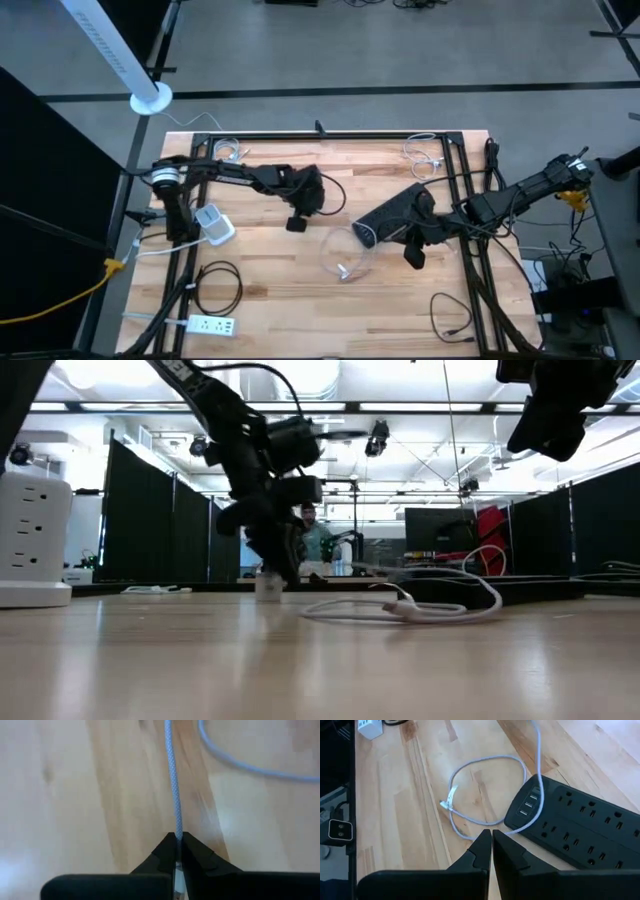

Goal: Insert USB
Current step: Insert the bottom right white charger cable into the black outlet extension

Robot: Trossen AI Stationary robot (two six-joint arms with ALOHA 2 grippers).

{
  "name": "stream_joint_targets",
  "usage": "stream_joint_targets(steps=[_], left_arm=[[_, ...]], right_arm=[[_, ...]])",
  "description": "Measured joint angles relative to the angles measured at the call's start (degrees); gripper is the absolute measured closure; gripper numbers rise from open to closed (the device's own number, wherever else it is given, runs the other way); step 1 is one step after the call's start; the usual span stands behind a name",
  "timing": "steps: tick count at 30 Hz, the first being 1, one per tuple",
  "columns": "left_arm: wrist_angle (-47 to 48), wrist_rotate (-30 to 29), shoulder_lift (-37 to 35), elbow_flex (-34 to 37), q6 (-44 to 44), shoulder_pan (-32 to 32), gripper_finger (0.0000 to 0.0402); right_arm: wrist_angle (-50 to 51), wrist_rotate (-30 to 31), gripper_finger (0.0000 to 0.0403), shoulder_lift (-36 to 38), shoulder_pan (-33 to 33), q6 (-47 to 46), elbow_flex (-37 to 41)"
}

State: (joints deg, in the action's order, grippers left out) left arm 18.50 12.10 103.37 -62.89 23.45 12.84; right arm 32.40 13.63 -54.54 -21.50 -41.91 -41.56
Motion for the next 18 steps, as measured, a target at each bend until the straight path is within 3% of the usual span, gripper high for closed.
stream_joint_targets(steps=[5, 10, 13, 18], left_arm=[[-25.2, 10.1, -2.5, 4.2, -5.0, -2.1, 0.0402], [-50.4, 13.2, 2.3, 4.8, -12.3, -3.1, 0.0402], [-56.8, 16.4, 7.7, 2.3, -15.5, -3.5, 0.0402], [-57.6, 21.5, 16.4, -6.5, -15.2, -4.8, 0.0402]], right_arm=[[-0.1, -0.5, 0.0403, 0.0, 0.0, 0.4, 0.0], [-0.1, -1.6, 0.0403, 0.0, -0.3, 0.6, 0.0], [-0.1, -1.9, 0.0403, 0.0, -1.1, 0.5, 0.0], [-0.2, -2.1, 0.0403, 0.0, -2.5, 0.5, 0.0]])
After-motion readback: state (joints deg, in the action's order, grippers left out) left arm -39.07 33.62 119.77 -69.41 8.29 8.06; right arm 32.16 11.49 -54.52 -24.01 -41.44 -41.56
